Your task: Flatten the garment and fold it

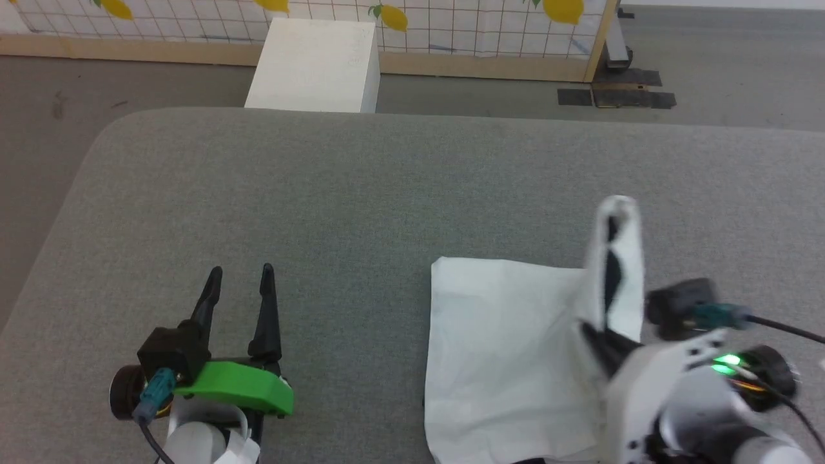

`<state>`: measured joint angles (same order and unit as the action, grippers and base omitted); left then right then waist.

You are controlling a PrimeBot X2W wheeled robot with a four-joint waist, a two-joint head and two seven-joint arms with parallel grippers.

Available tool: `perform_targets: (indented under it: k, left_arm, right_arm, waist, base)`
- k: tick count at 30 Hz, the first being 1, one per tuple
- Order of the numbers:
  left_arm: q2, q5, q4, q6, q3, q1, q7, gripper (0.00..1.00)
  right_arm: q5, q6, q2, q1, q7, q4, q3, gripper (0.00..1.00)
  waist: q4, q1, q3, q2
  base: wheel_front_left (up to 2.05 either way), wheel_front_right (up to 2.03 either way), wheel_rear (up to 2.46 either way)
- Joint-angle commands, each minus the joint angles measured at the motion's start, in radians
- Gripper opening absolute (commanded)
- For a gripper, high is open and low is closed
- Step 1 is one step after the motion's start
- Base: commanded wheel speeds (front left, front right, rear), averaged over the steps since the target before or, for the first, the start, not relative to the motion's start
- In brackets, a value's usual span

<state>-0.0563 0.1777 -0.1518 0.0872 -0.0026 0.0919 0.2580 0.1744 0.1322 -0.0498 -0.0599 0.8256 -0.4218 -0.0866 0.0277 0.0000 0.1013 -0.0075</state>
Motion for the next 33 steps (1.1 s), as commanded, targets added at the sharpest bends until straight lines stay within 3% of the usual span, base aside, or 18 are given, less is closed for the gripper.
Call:
perform_targets:
  k: [1,5,11,22,23,24,25,29,33]
  left_arm:
    - [0.001,0.010,-0.003,0.004,-0.001,0.022,0.004,1.00]
    - [0.002,0.013,-0.006,0.009,-0.007,0.042,0.004,1.00]
    - [0.003,0.014,-0.006,0.015,-0.011,0.058,0.004,1.00]
    - [0.004,0.013,-0.009,0.021,-0.002,0.083,0.004,1.00]
    - [0.004,0.013,-0.010,0.021,-0.002,0.084,0.004,1.00]
    - [0.004,0.013,-0.012,0.021,-0.002,0.085,0.004,1.00]
    - [0.005,0.013,-0.013,0.022,-0.001,0.085,0.004,1.00]
    - [0.005,0.014,-0.018,0.023,0.006,0.082,0.004,1.00]
    - [0.005,0.012,-0.024,0.027,0.011,0.079,0.004,1.00]
  right_arm:
    - [-0.018,-0.002,0.000,0.039,0.007,0.018,-0.054,0.00]
    - [-0.026,-0.002,0.000,0.106,0.007,0.112,-0.190,0.00]
    - [-0.013,-0.002,0.000,0.196,-0.012,0.296,-0.309,0.00]
    - [0.058,-0.002,0.000,0.301,0.009,0.558,-0.374,0.00]
    - [0.068,-0.002,0.000,0.304,0.012,0.569,-0.375,0.25]
    - [0.082,-0.002,0.000,0.306,0.014,0.578,-0.375,0.67]
    - [0.092,-0.002,0.000,0.307,0.015,0.583,-0.375,1.00]
    - [0.142,-0.002,0.000,0.311,-0.016,0.563,-0.375,1.00]
    - [0.209,-0.002,0.000,0.321,-0.127,0.471,-0.389,1.00]
  waist:
    - [0.009,0.0000,0.009,0.0073]
    - [0.029,0.0000,0.025,0.0073]
    - [0.059,0.0000,0.055,0.0073]
    - [0.077,0.0000,0.093,0.0073]
    - [0.077,0.0000,0.094,0.0073]
    - [0.077,0.0000,0.094,0.0073]
    - [0.076,0.0000,0.094,0.0073]
    - [0.066,0.0000,0.087,0.0073]
    - [0.054,0.0000,0.067,0.0073]
  base:
    - [0.00,0.00,0.00]
    - [0.00,0.00,0.00]
    - [0.00,0.00,0.00]
    - [0.00,0.00,0.00]
    - [0.00,0.00,0.00]
    - [0.00,0.00,0.00]
    - [0.00,0.00,0.00]
    - [0.00,0.00,0.00]
    - [0.00,0.00,0.00]
